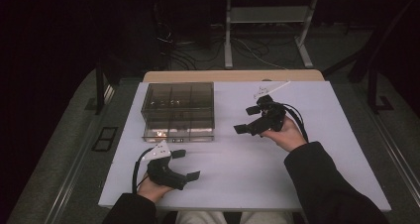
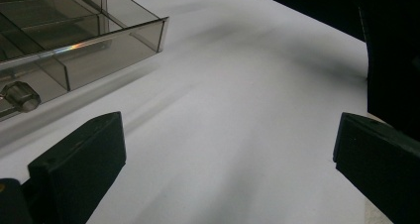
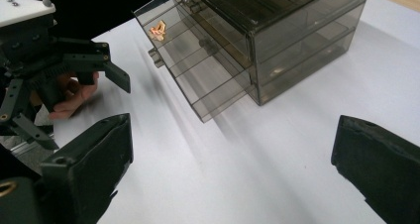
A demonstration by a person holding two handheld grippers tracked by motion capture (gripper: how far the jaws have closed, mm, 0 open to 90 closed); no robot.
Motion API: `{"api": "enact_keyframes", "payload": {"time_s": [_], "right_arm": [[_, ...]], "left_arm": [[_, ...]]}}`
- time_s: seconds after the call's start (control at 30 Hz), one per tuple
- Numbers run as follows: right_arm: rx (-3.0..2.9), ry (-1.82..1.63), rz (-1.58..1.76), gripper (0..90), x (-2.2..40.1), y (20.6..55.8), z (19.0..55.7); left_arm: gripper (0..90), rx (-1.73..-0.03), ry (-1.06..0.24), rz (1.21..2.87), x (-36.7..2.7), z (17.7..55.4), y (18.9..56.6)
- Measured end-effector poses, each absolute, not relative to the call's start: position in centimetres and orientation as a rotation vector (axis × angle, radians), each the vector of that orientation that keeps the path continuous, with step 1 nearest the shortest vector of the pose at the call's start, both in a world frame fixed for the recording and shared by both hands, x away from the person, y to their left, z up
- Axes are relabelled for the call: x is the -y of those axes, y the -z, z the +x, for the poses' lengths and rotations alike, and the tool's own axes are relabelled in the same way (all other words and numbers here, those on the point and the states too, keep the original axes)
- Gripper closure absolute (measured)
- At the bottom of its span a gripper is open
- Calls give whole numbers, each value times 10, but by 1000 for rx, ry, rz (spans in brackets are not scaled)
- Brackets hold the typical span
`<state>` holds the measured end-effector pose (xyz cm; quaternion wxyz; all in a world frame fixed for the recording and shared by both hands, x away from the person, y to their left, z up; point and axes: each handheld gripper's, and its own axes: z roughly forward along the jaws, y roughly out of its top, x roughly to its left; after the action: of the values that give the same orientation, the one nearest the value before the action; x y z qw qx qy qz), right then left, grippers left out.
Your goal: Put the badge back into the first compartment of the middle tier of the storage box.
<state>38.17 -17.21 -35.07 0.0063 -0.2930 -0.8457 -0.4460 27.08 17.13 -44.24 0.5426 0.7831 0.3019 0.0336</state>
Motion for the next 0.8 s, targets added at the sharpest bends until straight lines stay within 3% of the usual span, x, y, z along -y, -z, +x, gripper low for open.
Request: {"api": "enact_keyframes", "payload": {"time_s": [0.8], "right_arm": [[2637, 1418, -1044, 21, 225, 366, 338]], "left_arm": [[0, -728, -84, 1847, -172, 269, 442]]}}
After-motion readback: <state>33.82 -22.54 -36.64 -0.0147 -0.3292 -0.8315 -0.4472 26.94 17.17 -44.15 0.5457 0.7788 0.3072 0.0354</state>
